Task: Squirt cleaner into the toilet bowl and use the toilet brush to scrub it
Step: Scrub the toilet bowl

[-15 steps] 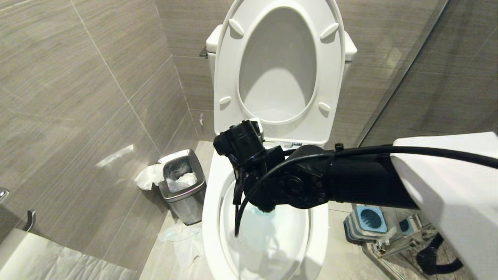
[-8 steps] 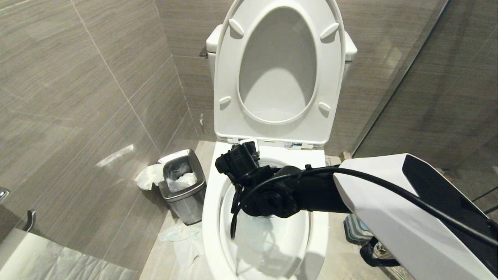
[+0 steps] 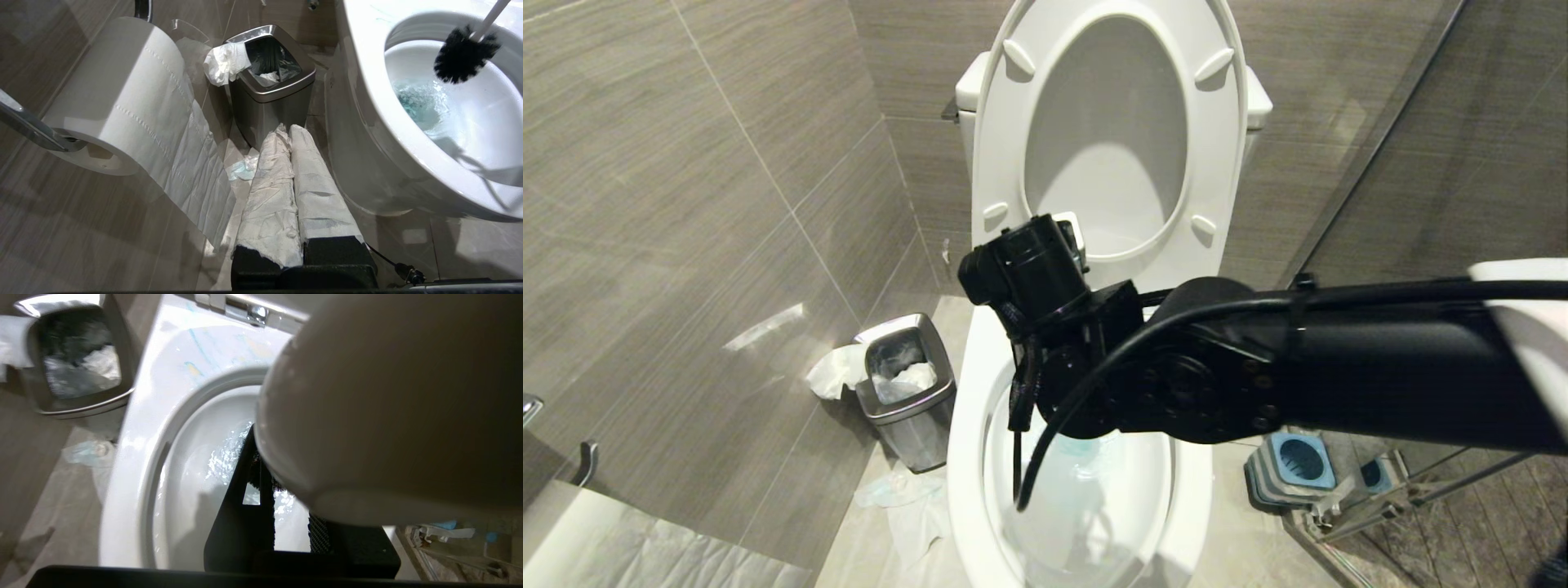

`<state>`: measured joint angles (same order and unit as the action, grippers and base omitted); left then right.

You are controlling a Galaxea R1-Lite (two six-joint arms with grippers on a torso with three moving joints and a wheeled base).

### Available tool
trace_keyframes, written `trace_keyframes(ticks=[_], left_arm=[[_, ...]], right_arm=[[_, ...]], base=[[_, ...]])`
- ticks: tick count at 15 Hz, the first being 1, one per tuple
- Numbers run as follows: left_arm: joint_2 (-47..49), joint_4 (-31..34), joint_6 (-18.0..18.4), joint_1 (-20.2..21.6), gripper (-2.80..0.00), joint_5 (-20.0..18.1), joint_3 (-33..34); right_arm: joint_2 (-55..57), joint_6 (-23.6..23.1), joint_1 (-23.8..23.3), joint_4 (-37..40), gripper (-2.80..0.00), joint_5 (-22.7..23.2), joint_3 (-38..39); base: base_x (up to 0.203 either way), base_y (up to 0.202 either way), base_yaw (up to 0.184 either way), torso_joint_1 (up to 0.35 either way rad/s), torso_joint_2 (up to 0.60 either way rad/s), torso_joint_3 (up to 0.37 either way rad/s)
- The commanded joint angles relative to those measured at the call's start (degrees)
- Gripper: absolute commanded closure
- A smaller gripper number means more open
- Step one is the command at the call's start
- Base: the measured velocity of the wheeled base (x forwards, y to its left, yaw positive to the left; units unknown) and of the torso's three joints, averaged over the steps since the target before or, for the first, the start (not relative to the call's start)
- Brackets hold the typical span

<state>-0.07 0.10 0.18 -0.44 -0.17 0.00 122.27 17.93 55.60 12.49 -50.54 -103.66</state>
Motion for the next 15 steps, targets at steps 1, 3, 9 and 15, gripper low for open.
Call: trace_keyframes(ticks=[1,3,9,15], left_arm=[[0.07,-0.01,-0.01,0.0,0.0,-0.01,0.0],[0.07,-0.01,-0.01,0.0,0.0,-0.01,0.0],[0.07,-0.01,-0.01,0.0,0.0,-0.01,0.0],[0.07,-0.01,-0.01,0.0,0.0,-0.01,0.0]], right_arm=[[-9.73,0.15,2.42,0.68,0.0,-0.98,3.78],[-15.91,0.21,3.83,2.16,0.0,-1.37,9.98],[-20.45,0.95,-3.92,1.85,0.0,20.45,12.74],[-17.65,5.18,-14.29,1.73,0.0,29.72,15.04]], base=[[0.0,0.0,0.0,0.0,0.0,0.0],[0.0,0.0,0.0,0.0,0.0,0.0],[0.0,0.0,0.0,0.0,0.0,0.0],[0.0,0.0,0.0,0.0,0.0,0.0]])
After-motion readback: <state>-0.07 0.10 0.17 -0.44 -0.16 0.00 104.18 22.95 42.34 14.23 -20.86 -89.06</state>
